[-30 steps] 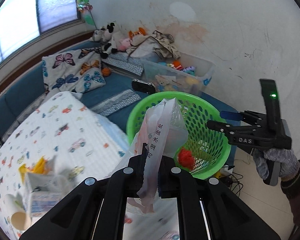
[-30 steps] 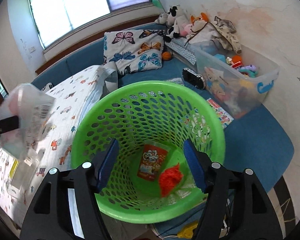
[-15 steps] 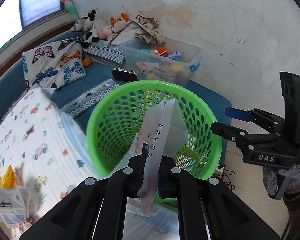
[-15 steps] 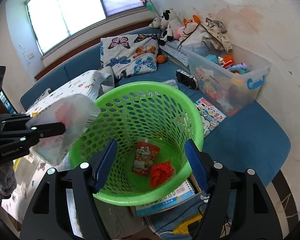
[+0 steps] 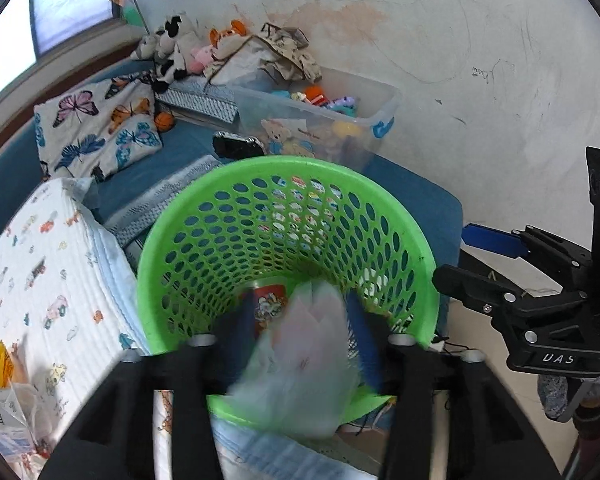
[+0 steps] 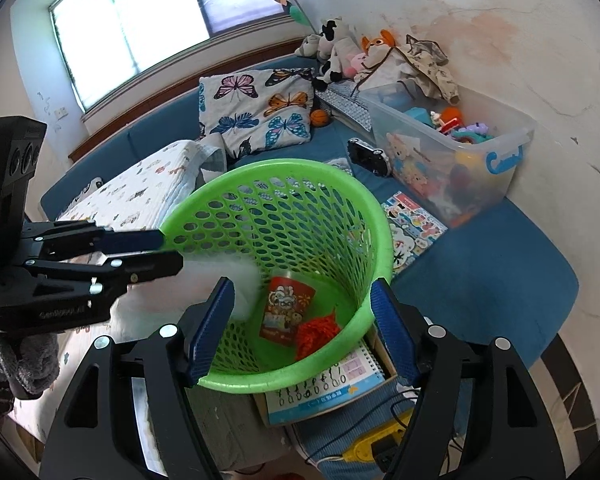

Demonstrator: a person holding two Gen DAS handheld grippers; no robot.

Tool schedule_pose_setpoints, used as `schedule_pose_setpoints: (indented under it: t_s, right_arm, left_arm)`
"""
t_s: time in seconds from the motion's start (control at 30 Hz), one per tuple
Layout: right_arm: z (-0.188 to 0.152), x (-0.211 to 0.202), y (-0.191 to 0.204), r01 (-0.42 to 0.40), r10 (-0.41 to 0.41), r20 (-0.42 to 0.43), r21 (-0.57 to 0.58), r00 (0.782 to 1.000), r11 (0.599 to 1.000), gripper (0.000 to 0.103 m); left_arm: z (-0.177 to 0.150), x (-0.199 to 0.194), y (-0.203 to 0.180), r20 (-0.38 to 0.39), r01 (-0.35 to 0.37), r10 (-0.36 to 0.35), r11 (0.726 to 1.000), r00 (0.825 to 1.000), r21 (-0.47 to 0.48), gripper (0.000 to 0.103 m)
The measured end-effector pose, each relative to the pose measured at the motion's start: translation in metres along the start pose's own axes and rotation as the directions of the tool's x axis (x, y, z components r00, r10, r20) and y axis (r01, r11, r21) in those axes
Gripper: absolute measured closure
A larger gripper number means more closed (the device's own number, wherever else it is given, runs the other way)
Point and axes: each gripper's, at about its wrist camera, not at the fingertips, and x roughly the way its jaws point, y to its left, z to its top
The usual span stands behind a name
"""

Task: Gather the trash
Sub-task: 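Lower the pink plastic bag into the green basket and open the left tool, then grasp the yellow-labelled bottle with the left tool while the right tool grasps the bread crust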

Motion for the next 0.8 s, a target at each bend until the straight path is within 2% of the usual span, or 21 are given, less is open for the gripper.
schedule_pose_setpoints:
  t_s: [0.2, 0.33, 0.7, 0.8]
  right_arm:
    - [-0.001, -0.002, 0.006, -0.010, 0.010, -0.001, -0.007, 1.000, 1.000, 0.032]
    - [-0.004, -0.006, 0.016, -0.026, 0.026, 0.002, -0.021, 1.000, 0.999, 0.030]
    - [-0.010, -0.008, 0.065, -0.090, 0.089, -0.007, -0.083, 0.996, 0.993, 0.026]
    - [-0.010, -0.008, 0.080, -0.106, 0.106, -0.010, -0.104, 0.994, 0.989, 0.026]
  left_arm:
    - [-0.006, -0.015, 0.005, 0.024, 0.000, 0.000, 1.000, 1.000, -0.011, 0.048]
    - [-0.018, -0.036, 0.019, 0.049, -0.011, 0.014, 0.998, 0.999, -0.069, 0.048]
    - [-0.076, -0.096, 0.058, 0.084, -0.098, 0.114, 0.981, 0.990, -0.170, 0.047]
    - [-0.097, -0.115, 0.073, 0.080, -0.160, 0.178, 0.969, 0.981, -0.188, 0.047]
